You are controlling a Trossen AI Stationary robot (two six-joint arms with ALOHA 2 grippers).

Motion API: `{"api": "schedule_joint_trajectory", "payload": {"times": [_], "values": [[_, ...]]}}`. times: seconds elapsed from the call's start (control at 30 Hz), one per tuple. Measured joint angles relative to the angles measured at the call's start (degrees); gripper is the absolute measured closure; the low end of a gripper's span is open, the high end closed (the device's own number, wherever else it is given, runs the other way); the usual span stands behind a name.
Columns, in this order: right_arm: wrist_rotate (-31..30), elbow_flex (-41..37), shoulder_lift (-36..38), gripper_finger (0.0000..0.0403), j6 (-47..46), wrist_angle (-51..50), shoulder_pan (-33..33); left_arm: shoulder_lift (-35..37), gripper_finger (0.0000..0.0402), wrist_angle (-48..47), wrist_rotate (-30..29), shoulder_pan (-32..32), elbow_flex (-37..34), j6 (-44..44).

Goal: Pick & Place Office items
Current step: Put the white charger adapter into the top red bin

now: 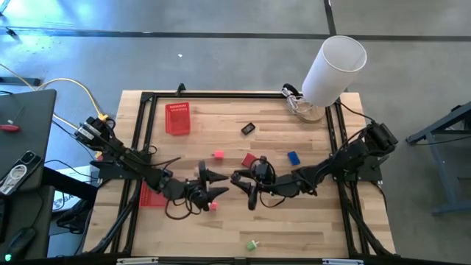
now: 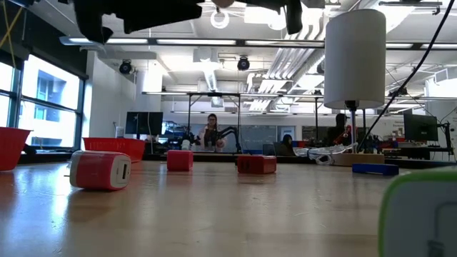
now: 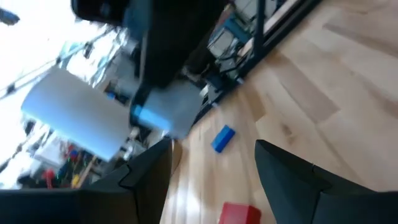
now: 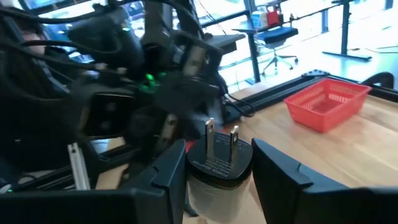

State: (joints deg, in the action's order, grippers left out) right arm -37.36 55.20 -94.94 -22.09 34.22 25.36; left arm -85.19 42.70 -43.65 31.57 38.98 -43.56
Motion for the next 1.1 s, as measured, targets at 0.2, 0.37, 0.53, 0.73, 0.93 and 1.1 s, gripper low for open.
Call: {"api": "schedule_joint_trajectory", "payload": {"times": [0.2,0.37,0.53,0.73,0.93,1.1], "values": [[0.2,0.0,0.0,0.0266,1.0,1.3,0.0,0.0,0.018,0.0,-1.7,-2.1,0.0,4.0],[-0.2,0.0,0.0,0.0266,2.1,1.4,-0.1,0.0,0.018,0.8,-1.7,-3.1,0.0,9.2],[-0.2,0.0,0.0,0.0266,4.4,2.9,-0.1,0.0,0.018,1.2,-1.6,-3.1,0.0,14.5],[-0.2,0.0,0.0,0.0266,6.8,3.6,-0.8,0.0,0.018,1.2,-1.0,-3.1,0.0,20.3],[0.9,0.0,0.0,0.0266,7.7,3.8,-2.2,0.0,0.018,1.5,-0.4,-3.1,0.0,38.8],[3.2,0.0,0.0,0.0266,8.4,3.8,-3.4,0.0,0.018,1.5,0.9,-4.0,0.0,44.4]]}}
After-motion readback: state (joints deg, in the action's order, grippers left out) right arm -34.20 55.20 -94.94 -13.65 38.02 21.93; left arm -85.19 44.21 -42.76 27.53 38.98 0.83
